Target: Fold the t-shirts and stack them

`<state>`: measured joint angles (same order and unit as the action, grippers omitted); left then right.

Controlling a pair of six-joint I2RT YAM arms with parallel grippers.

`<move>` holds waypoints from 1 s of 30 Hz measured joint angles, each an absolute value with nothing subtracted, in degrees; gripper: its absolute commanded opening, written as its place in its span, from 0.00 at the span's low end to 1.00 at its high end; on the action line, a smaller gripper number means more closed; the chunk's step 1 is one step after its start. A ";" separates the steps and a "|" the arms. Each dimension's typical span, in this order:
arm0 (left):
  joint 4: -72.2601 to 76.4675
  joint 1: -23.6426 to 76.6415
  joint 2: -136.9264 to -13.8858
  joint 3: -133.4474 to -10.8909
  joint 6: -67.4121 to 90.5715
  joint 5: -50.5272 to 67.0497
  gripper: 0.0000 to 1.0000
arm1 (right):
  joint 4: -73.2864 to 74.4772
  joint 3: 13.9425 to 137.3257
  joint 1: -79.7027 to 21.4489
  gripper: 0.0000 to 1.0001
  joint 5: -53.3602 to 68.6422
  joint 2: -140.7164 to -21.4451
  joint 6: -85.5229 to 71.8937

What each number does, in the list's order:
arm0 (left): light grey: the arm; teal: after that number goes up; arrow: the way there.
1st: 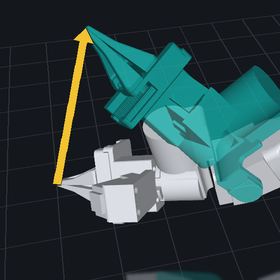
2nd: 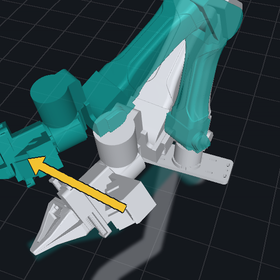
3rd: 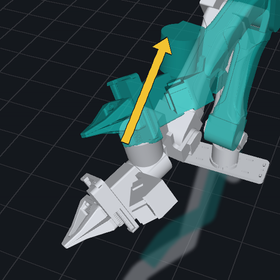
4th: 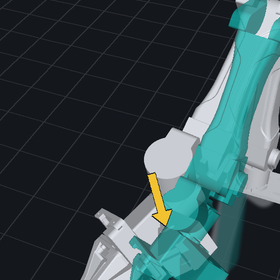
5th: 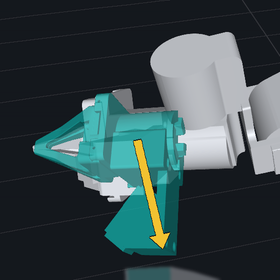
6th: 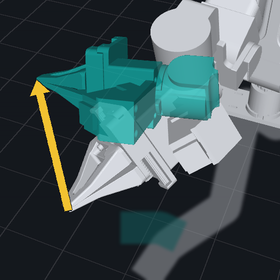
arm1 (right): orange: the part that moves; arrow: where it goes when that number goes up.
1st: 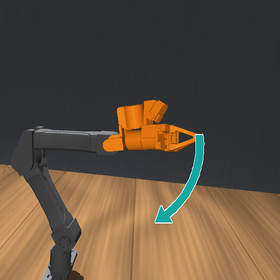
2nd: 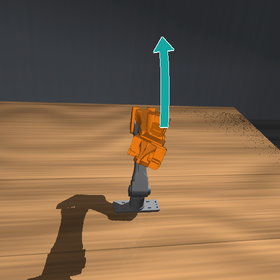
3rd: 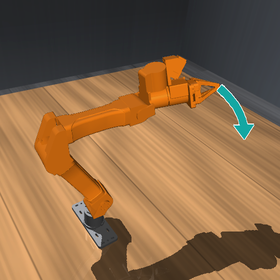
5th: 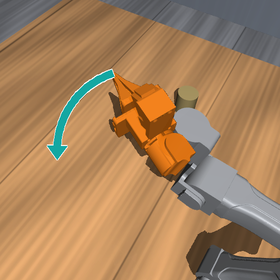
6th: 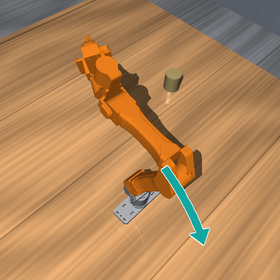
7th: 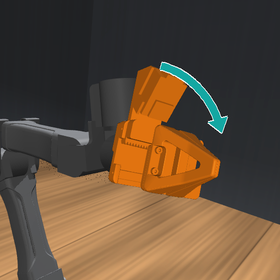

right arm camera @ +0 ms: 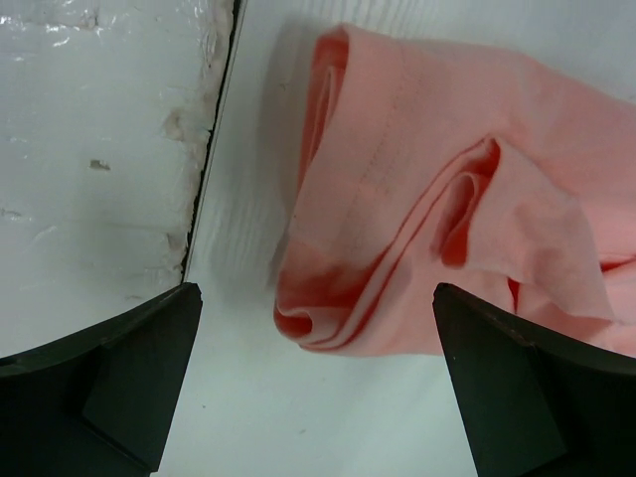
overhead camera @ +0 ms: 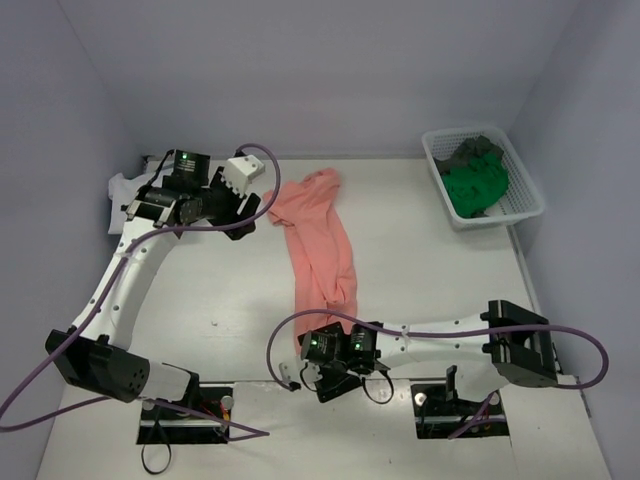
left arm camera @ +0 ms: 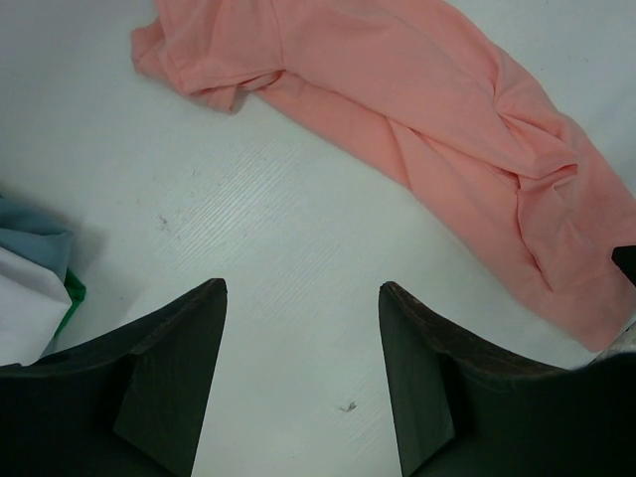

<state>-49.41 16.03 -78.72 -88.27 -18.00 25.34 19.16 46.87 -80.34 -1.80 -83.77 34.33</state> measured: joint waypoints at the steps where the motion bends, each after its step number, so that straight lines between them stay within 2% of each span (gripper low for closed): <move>1: -49.41 15.92 -78.74 -88.25 -18.00 25.36 0.57 | 18.65 46.78 -80.36 1.00 -1.72 -84.44 34.30; 27: -48.29 15.29 -79.55 -88.25 -17.93 26.30 0.57 | -2.68 48.58 -77.80 1.00 -5.76 -94.87 34.63; 30: -48.29 15.29 -79.55 -88.25 -17.93 26.85 0.57 | -2.81 49.34 -77.43 0.96 -5.76 -95.66 34.52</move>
